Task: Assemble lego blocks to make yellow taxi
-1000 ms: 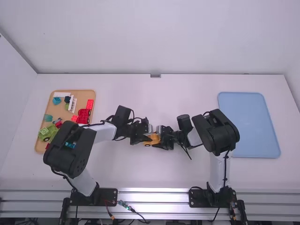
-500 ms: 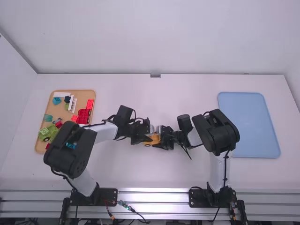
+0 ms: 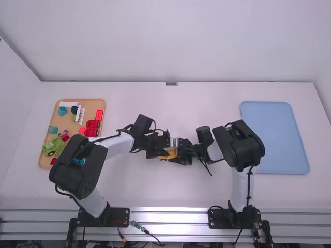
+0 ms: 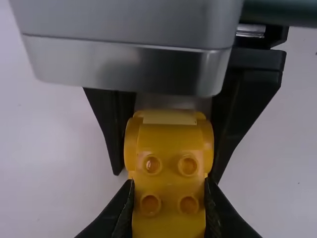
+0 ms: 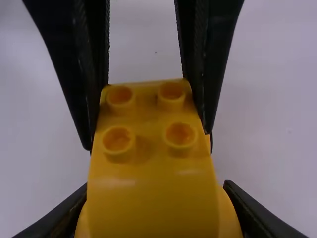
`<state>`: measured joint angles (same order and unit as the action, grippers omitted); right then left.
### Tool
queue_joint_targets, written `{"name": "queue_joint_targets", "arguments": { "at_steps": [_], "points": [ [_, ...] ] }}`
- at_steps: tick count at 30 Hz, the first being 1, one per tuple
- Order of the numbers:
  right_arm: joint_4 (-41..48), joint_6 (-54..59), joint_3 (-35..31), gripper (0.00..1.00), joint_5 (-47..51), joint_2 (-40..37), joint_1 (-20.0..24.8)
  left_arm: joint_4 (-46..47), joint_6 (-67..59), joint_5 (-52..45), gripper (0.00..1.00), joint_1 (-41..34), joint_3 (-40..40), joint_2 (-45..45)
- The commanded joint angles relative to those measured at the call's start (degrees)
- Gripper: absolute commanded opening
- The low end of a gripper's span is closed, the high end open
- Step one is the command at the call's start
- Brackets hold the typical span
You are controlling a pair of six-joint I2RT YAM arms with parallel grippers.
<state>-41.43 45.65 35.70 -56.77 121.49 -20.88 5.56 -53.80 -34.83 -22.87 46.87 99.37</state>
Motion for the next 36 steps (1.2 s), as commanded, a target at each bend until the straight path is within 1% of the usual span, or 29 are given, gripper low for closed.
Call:
{"name": "queue_joint_targets", "arguments": {
  "at_steps": [1, 3, 4, 6, 8, 10, 12, 15, 16, 18, 20, 21, 22, 23, 24, 27, 31, 33, 34, 36],
  "points": [
    [-0.2, -0.4, 0.3, 0.38, -0.2, 1.0, -0.9, 1.5, 0.0, 4.3, 0.02, -1.9, -1.8, 3.2],
    [-0.1, -0.4, 0.3, 0.38, -0.2, 1.0, -0.9, 1.5, 0.0, 4.2, 0.08, -1.9, -1.8, 3.2],
    [-0.1, -0.4, 0.3, 0.38, -0.2, 1.0, -0.9, 1.3, 0.0, 4.2, 0.21, -1.9, -1.8, 3.2],
    [-0.1, -0.4, 0.3, 0.38, -0.2, 1.0, -0.9, 1.3, 0.0, 4.2, 0.26, -1.8, -1.8, 3.2],
    [-0.1, -0.4, 0.3, 0.38, -0.2, 1.0, -0.9, 0.8, 0.0, 4.3, 0.27, -1.8, -1.8, 3.2],
    [-0.1, -0.4, 0.3, 0.38, -0.2, 1.0, -0.9, 0.7, 0.0, 4.2, 0.31, -1.8, -1.8, 3.0],
    [-0.1, -0.6, 0.3, 0.38, -0.1, 1.0, -0.9, 0.7, 0.0, 4.3, 0.32, -1.8, -1.8, 2.9],
    [0.0, -0.8, 0.3, 0.38, 0.2, 1.0, -0.9, 0.7, 0.0, 4.2, 0.43, -1.8, -1.8, 2.1],
    [0.1, -0.8, 0.3, 0.38, 0.3, 1.0, -0.9, 0.7, 0.0, 4.2, 0.44, -1.8, -1.8, 1.9],
    [0.1, -0.6, 0.3, 0.38, 0.2, 1.0, -0.9, 0.7, 0.0, 4.3, 0.52, -1.8, -1.8, 0.9],
    [0.1, -0.7, 0.3, 0.38, 0.3, 1.0, -0.9, 0.5, 0.0, 4.3, 0.58, -1.8, -1.8, 0.3],
    [0.1, -0.7, 0.3, 0.38, 0.2, 1.0, -0.9, 0.5, 0.0, 4.2, 0.59, -1.7, -1.8, 0.2],
    [0.2, -0.6, 0.3, 0.38, 0.2, 1.0, -0.9, 0.0, 0.0, 4.2, 0.76, -1.2, -1.8, -0.1],
    [0.2, -0.6, 0.3, 0.38, 0.3, 1.0, -0.9, -0.2, 0.0, 3.9, 0.80, -0.9, -1.8, -0.3],
    [0.2, -0.6, 0.3, 0.38, 0.2, 1.0, -0.9, -0.4, 0.0, 3.6, 0.89, -0.5, -1.8, -0.7],
    [0.3, -0.7, 0.3, 0.38, 0.3, 1.0, -0.9, -0.9, -0.3, 1.4, 0.94, 0.3, -1.8, -1.4],
    [0.3, -0.6, 0.3, 0.39, 0.2, 1.0, -0.9, -0.8, -0.4, -0.5, 0.95, 2.7, -1.8, -3.9],
    [0.3, -0.7, 0.3, 0.39, 0.3, 1.0, -0.9, -0.8, -0.4, -1.2, 0.98, 3.8, -1.8, -5.1],
    [0.3, -0.7, 0.3, 0.40, 0.2, 1.0, -0.9, -0.6, -0.5, -2.1, 1.00, 4.4, -1.8, -5.9],
    [0.3, -0.7, 0.3, 0.42, 0.3, 1.0, -0.9, 2.4, -5.7, -7.3, 0.99, 7.1, -1.8, -8.9]
  ]
}}
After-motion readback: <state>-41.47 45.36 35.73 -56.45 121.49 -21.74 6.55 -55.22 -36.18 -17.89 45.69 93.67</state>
